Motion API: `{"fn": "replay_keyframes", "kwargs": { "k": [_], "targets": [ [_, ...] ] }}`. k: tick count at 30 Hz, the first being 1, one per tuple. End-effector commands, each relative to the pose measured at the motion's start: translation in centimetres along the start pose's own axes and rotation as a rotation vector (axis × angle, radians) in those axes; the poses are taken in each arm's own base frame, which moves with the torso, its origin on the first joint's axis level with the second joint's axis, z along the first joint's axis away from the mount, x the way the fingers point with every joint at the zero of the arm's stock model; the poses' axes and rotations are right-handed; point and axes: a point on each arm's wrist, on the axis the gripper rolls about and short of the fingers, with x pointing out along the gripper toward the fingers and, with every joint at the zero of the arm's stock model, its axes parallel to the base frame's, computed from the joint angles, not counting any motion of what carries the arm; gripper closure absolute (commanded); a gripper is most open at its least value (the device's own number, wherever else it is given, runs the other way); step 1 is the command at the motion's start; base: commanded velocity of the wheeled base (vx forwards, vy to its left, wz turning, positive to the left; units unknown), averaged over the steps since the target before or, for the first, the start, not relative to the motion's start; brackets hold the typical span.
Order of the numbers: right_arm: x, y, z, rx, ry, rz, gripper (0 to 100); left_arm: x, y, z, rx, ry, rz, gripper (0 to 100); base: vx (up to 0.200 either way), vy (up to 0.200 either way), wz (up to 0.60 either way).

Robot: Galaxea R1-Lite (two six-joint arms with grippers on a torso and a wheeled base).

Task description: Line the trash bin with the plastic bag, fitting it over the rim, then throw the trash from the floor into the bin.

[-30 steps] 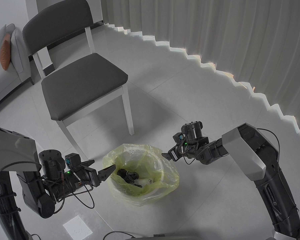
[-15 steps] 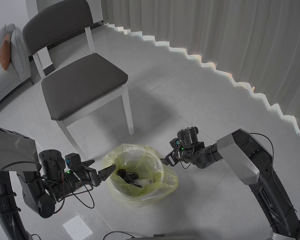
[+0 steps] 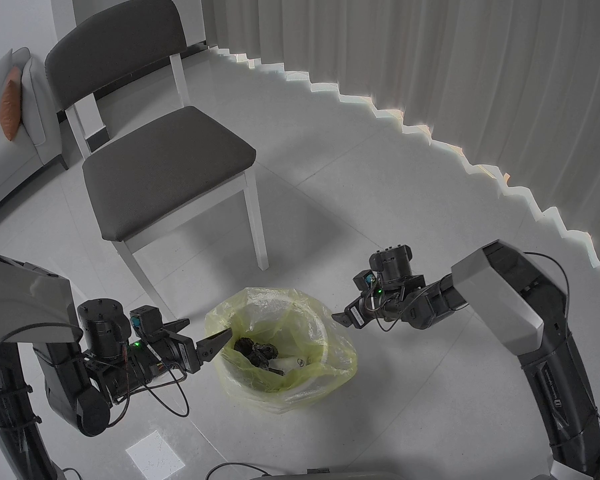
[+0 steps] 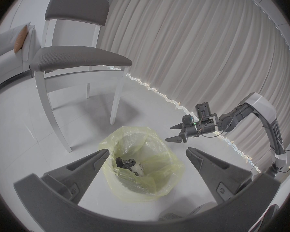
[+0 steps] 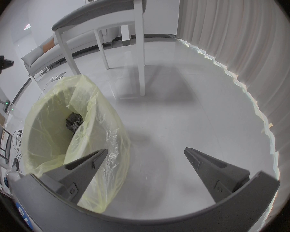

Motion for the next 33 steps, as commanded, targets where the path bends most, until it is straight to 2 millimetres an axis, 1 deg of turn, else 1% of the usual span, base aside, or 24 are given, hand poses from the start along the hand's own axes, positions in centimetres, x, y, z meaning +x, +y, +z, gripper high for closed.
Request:
{"fn": "replay_keyframes", "kwargs": {
  "k": [1,2,3,4,5,6,7,8,9,11,13,14,16,17,18,19,20,21,23,24,27,29,30,33],
  "targets": [
    [-6.3,-2.3,3.1,0.016,-0.069,-0.052,0,-0.5,-0.5,1.2,0.017,-0.056,-0.015,0,0.0,0.0,0.0],
    [-6.4,-2.3,3.2,0.017,-0.072,-0.054,0,-0.5,-0.5,1.2,0.017,-0.058,-0.014,0,0.0,0.0,0.0],
    [-8.4,-2.7,3.9,0.022,-0.111,-0.076,0,-0.8,-0.7,1.7,0.024,-0.078,-0.019,0,0.0,0.0,0.0],
    [-9.8,-3.1,4.4,0.027,-0.139,-0.097,0,-1.0,-0.8,2.1,0.03,-0.092,-0.022,0,0.0,0.0,0.0],
    [-11.0,-3.4,4.6,0.031,-0.159,-0.117,0,-1.2,-1.0,2.4,0.034,-0.105,-0.024,0,0.0,0.0,0.0],
    [-12.9,-3.8,4.9,0.036,-0.183,-0.147,0,-1.4,-1.1,2.9,0.04,-0.129,-0.027,0,0.0,0.0,0.0],
    [-14.1,-4.1,5.0,0.039,-0.197,-0.163,0,-1.6,-1.1,3.3,0.044,-0.145,-0.028,0,0.0,0.0,0.0],
    [-16.2,-4.4,5.3,0.045,-0.225,-0.192,0,-1.8,-1.1,4.0,0.051,-0.175,-0.024,0,0.0,0.0,0.0],
    [-17.9,-4.6,5.4,0.049,-0.244,-0.211,0,-1.9,-1.1,4.6,0.056,-0.202,-0.02,0,0.0,0.0,0.0],
    [-21.4,-5.0,5.5,0.061,-0.274,-0.249,0,-2.8,-0.9,5.8,0.066,-0.258,0.006,0,0.0,0.0,0.0],
    [-25.0,-4.9,5.2,0.077,-0.301,-0.275,0,-4.0,-0.9,6.6,0.077,-0.289,0.019,0,0.0,0.0,0.0],
    [-26.5,-4.8,5.1,0.086,-0.316,-0.284,0,-4.6,-1.0,6.8,0.079,-0.295,0.026,0,0.0,0.0,0.0],
    [-29.4,-4.4,4.6,0.109,-0.348,-0.3,0,-6.0,-0.8,7.2,0.074,-0.308,0.056,0,0.0,0.0,0.0],
    [-29.6,-4.3,4.6,0.11,-0.352,-0.301,0,-6.2,-0.7,7.2,0.073,-0.308,0.059,0,0.0,0.0,0.0],
    [-32.2,-3.6,4.0,0.133,-0.384,-0.307,0,-7.6,-0.7,7.3,0.066,-0.308,0.085,0,0.0,0.0,0.0],
    [-34.1,-3.2,3.5,0.147,-0.412,-0.318,0,-8.7,-0.8,7.2,0.063,-0.307,0.099,0,0.0,0.0,0.0],
    [-34.7,-3.0,3.3,0.152,-0.42,-0.322,0,-9.1,-0.9,7.2,0.062,-0.309,0.103,0,0.0,0.0,0.0],
    [-36.9,-2.5,2.8,0.157,-0.454,-0.333,0,-10.4,-1.3,7.1,0.064,-0.323,0.117,0,0.0,0.0,0.0],
    [-38.7,-1.9,2.2,0.157,-0.482,-0.342,0,-11.6,-1.7,6.9,0.065,-0.332,0.123,0,0.0,0.0,0.0],
    [-40.5,-1.1,1.4,0.157,-0.514,-0.349,0,-13.1,-2.3,6.7,0.07,-0.346,0.123,0,0.0,0.0,0.0],
    [-43.3,0.4,-0.6,0.154,-0.556,-0.359,0,-15.9,-3.6,5.9,0.081,-0.369,0.118,0,0.0,0.0,0.0],
    [-45.0,1.5,-2.4,0.151,-0.578,-0.364,0,-17.9,-4.6,5.5,0.088,-0.391,0.114,0,0.0,0.0,0.0],
    [-45.5,1.9,-3.1,0.149,-0.589,-0.367,0,-18.7,-4.9,5.3,0.087,-0.393,0.12,0,0.0,0.0,0.0],
    [-47.3,3.7,-6.4,0.146,-0.616,-0.375,0,-22.1,-6.3,3.6,0.088,-0.389,0.119,0,0.0,0.0,0.0]
  ]
}}
